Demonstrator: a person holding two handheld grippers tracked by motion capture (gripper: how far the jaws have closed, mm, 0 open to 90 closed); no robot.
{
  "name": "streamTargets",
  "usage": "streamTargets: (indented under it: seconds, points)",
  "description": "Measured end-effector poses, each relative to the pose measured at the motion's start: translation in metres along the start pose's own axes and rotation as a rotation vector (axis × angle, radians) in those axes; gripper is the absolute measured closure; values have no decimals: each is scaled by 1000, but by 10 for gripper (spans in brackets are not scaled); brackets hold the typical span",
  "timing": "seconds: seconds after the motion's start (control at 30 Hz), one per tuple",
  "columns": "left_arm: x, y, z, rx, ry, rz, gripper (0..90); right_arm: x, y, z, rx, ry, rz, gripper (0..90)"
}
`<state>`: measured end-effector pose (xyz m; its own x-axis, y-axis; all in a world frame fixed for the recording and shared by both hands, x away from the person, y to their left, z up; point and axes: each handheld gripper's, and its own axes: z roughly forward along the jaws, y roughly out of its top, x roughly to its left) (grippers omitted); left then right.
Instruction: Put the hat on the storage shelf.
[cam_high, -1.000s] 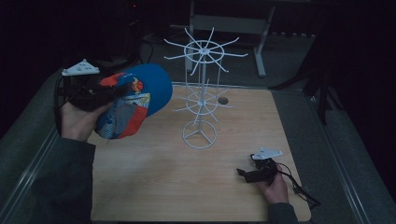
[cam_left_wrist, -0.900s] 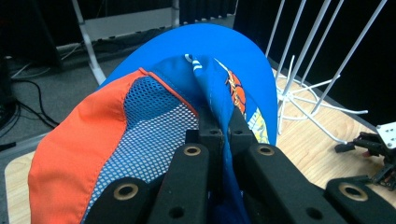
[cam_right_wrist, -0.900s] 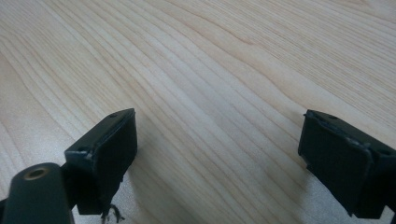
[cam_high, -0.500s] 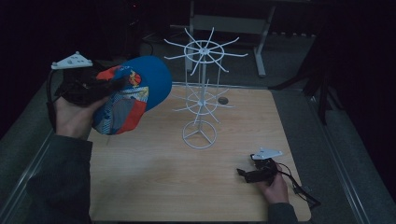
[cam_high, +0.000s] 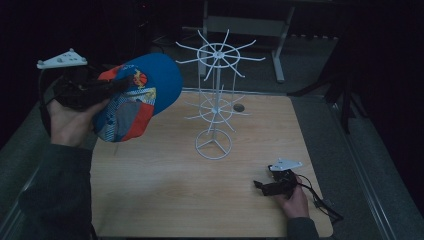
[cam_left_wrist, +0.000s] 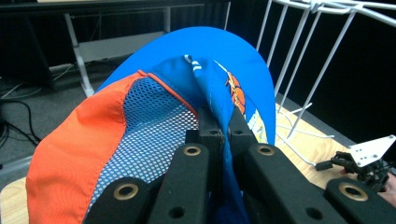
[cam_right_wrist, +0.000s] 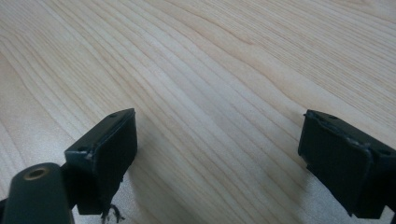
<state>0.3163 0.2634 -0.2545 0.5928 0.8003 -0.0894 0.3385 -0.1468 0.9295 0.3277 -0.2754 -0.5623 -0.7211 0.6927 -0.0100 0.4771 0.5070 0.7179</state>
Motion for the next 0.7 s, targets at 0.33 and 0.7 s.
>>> streamTargets:
  seconds: [0.33, 0.7]
  points:
    - [-3, 8, -14, -30, -26, 20, 897, 0, 0, 0, 0, 0, -2, 116]
    - [-2, 11, -24, -56, -36, 23, 897, 0, 0, 0, 1, 1, -1, 116]
